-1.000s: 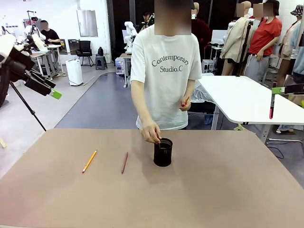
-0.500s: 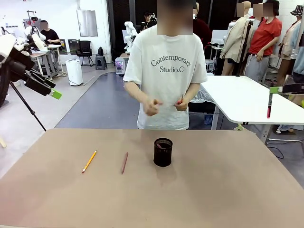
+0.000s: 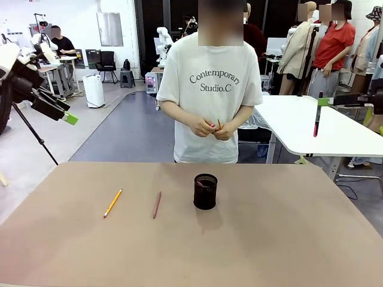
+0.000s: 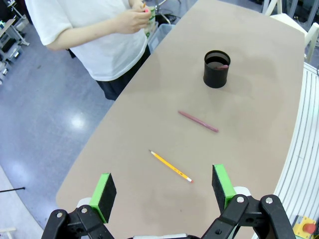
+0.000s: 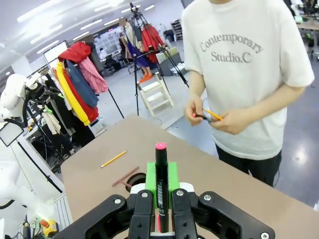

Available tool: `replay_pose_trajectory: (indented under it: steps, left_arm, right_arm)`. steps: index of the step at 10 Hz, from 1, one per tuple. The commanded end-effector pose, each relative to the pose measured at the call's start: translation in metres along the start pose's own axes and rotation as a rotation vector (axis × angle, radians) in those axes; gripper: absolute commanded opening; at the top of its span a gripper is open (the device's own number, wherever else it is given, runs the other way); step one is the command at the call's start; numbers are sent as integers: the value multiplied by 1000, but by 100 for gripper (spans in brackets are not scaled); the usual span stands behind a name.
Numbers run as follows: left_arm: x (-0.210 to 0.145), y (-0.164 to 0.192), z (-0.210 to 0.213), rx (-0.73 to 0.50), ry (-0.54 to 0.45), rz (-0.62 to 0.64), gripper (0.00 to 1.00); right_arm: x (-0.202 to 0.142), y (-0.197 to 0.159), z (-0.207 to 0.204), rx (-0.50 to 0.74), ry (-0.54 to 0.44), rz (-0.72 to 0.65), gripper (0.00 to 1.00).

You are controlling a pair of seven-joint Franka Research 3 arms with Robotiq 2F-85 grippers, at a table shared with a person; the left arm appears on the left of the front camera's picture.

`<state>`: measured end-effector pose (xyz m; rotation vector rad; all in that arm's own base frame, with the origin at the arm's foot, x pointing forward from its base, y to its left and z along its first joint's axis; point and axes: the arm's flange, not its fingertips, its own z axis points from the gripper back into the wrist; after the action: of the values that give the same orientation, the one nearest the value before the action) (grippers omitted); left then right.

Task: Place the pens into the pen holder.
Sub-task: Pick up a writing instrument from the table and place it into the Pen holder.

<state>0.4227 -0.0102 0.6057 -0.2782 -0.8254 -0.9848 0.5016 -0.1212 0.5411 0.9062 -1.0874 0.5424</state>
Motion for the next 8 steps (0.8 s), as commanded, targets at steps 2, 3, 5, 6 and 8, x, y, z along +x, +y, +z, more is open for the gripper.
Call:
replay_pose_trajectory:
  steps: [2,3,5,6,8]
  left_arm:
    - [0,1,1,-6,-19,-2,100]
    - [0,1,1,-6,-19,-2,100]
    - [0,1,1,-6,-19,-2,100]
    - [0,1,1,-6,-19,-2,100]
    - [0,1,1,-6,-19,-2,100]
  right_arm:
    - [34,-6,-11,88,-7,12,0]
    - [44,-7,-14,107,-16,18,0]
    - [59,-10,-10,142,-24,28,0]
    - [64,-10,-7,144,-29,24,0]
    - [68,-10,-5,140,-26,23,0]
